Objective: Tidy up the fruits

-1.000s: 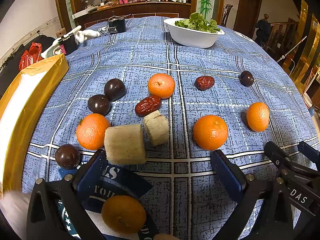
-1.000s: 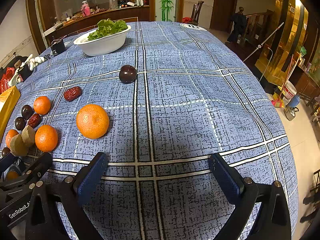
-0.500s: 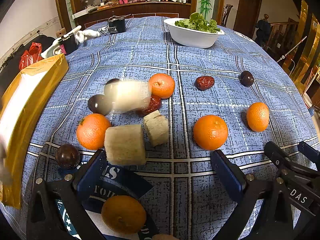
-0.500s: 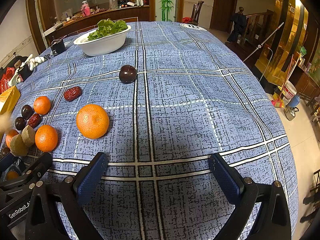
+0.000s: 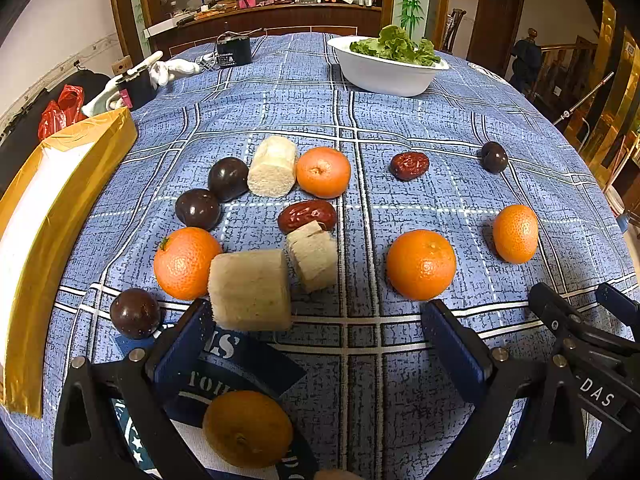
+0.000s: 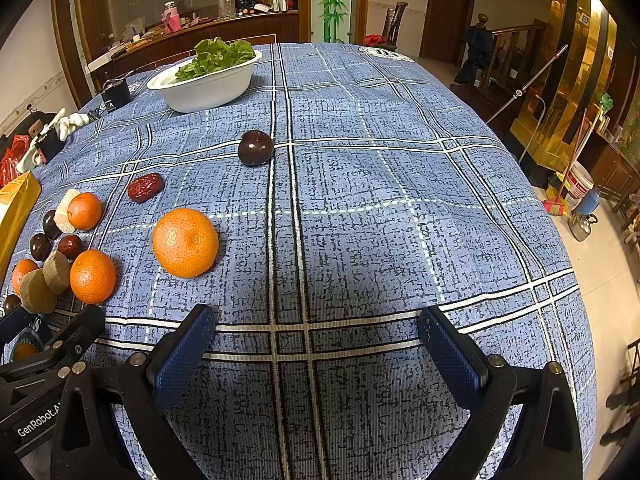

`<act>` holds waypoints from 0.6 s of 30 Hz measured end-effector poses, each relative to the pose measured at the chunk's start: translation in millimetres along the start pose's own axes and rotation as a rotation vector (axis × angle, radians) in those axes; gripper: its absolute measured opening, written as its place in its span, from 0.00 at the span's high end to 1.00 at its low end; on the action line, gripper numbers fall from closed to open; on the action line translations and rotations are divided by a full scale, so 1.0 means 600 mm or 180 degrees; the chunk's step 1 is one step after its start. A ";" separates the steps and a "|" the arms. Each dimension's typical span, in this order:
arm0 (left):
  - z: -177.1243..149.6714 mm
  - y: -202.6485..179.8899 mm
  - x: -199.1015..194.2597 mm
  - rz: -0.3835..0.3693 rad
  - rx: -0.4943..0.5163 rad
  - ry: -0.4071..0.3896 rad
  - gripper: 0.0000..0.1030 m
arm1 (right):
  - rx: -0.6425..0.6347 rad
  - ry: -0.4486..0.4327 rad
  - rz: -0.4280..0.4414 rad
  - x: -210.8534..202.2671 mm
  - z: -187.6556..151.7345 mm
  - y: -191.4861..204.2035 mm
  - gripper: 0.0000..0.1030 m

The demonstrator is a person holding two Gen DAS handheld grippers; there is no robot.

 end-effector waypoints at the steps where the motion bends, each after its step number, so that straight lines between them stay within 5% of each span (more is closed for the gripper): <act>1: 0.000 0.000 0.000 0.0000 0.0000 0.0000 0.00 | 0.0000 0.0000 0.0000 0.000 0.000 0.000 0.00; 18: 0.003 0.000 0.000 -0.0041 0.0098 0.0115 0.00 | -0.0002 0.0001 -0.0002 0.000 0.000 0.000 0.00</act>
Point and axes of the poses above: each gripper's, at about its wrist camera, not at the fingertips, and x roughly the way its jaws point, y to its left, z to its top, the point moved 1 cm from there along x, roughly the way its jaws point, and after that the axes turned 4 degrees about -x, right-handed, at the moved point
